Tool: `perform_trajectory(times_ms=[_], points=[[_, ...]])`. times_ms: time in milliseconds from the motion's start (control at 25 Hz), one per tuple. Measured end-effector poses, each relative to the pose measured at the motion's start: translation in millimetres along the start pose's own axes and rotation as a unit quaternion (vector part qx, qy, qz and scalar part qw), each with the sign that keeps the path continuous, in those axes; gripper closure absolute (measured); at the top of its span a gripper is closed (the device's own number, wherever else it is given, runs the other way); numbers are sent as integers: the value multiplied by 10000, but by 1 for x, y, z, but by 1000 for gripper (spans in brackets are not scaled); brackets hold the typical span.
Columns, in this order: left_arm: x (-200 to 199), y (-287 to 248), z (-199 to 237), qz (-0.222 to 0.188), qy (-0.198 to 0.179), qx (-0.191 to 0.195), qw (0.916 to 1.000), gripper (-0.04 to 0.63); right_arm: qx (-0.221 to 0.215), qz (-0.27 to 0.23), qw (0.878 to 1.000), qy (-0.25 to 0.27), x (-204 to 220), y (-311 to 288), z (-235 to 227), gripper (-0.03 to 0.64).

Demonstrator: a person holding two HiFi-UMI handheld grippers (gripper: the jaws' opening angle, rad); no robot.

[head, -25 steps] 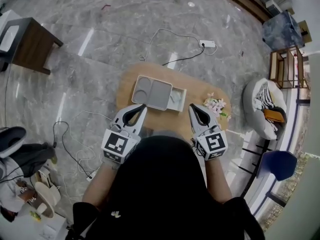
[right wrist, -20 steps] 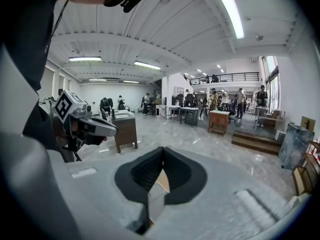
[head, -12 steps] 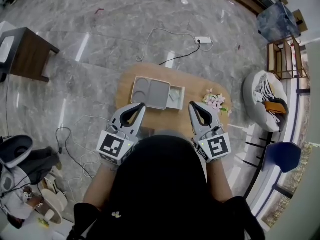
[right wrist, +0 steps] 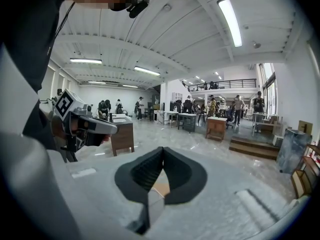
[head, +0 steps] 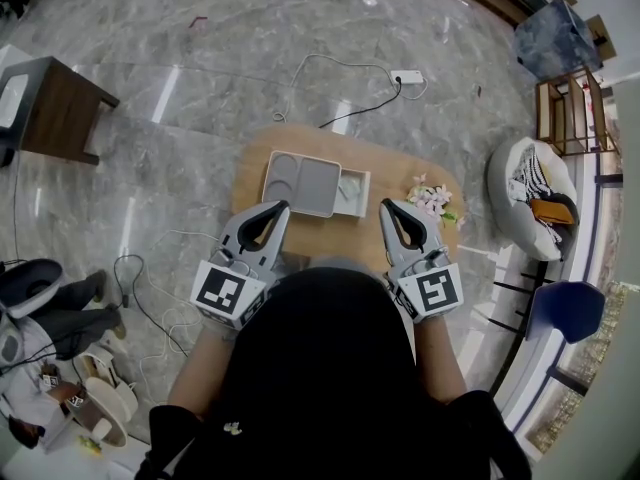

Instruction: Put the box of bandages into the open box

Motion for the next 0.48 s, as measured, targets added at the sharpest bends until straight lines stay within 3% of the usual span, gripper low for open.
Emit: perform_trajectory(times_ms=[480], points=[[5, -7, -2, 96, 11, -55, 9999, 588, 65, 41, 10000, -20, 10, 3, -5, 618]])
Point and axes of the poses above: the fingertips, and each gripper's own axes: y backward along the fingers, z to its left, x out of its underside, the point moved 7 cm from there along y, backward along the fingers, and after that the axes turned 4 degrees about x, right-handed, at the moved point
